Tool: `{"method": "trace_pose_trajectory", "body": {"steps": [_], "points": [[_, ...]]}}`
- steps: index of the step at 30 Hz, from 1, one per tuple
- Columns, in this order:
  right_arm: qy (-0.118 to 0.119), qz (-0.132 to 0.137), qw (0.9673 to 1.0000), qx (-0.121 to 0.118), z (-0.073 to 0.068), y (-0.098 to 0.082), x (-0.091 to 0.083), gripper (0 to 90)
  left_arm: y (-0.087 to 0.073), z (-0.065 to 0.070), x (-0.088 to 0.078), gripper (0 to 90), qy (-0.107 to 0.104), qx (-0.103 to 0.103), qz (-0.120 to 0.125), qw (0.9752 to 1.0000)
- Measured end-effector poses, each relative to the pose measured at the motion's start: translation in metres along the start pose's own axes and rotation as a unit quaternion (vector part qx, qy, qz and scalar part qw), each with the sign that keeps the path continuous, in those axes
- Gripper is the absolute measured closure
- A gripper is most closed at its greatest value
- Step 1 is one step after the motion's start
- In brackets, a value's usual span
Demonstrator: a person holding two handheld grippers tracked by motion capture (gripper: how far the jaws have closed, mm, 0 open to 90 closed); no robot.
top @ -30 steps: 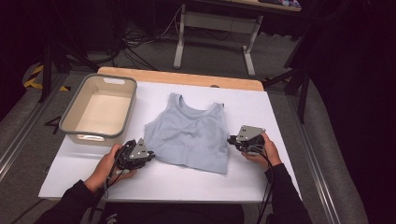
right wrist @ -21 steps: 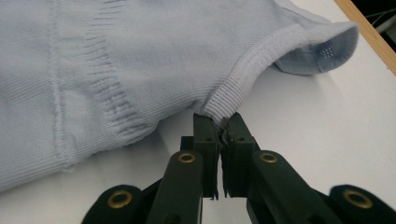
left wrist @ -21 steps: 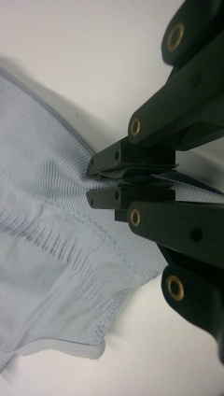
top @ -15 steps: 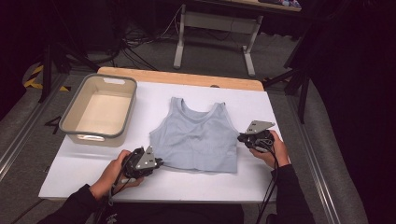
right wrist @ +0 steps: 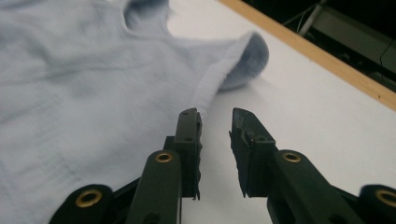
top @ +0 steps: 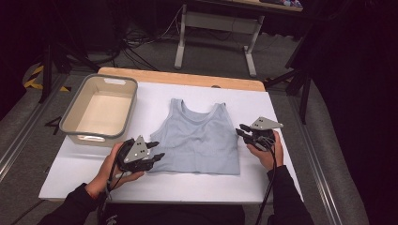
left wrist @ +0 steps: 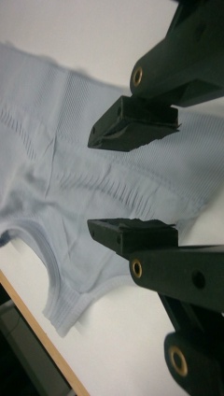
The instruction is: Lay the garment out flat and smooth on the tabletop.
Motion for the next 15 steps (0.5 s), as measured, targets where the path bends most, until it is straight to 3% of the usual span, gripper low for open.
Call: {"method": "trace_pose_trajectory", "body": {"steps": [3,4,7,9,12,15], "points": [[0.007,0.004,0.9999,0.009,-0.008,0.003,0.001,62.6,0.001,-0.007,0.011,49.4,0.012,0.002,-0.006,0.9999],[0.005,0.004,0.9999,0.008,-0.010,0.003,0.001,61.4,0.002,-0.012,0.018,48.1,0.024,0.000,-0.009,0.9997],[0.013,-0.014,0.9997,0.019,-0.018,-0.003,0.009,51.2,0.003,-0.021,0.028,45.8,0.034,-0.012,-0.017,0.9992],[0.006,-0.033,0.9993,0.015,-0.021,-0.008,0.015,49.6,0.003,-0.030,0.037,44.7,0.044,-0.026,-0.023,0.9984],[0.011,-0.061,0.9977,0.029,-0.019,-0.017,0.021,47.5,0.000,-0.039,0.050,42.3,0.054,-0.041,-0.043,0.9967],[0.015,-0.080,0.9950,0.058,-0.014,-0.027,0.023,50.5,-0.003,-0.047,0.061,38.8,0.072,-0.046,-0.060,0.9945]]}}
Point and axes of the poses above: each handheld gripper's, and its own axes: x roughly forward along the jaws, y roughly out of its top, z roughly to its right, the point moved 3 cm from there along x, roughly forward along the jaws, and after that the axes turned 4 degrees about -y, right-handed, at the moved point
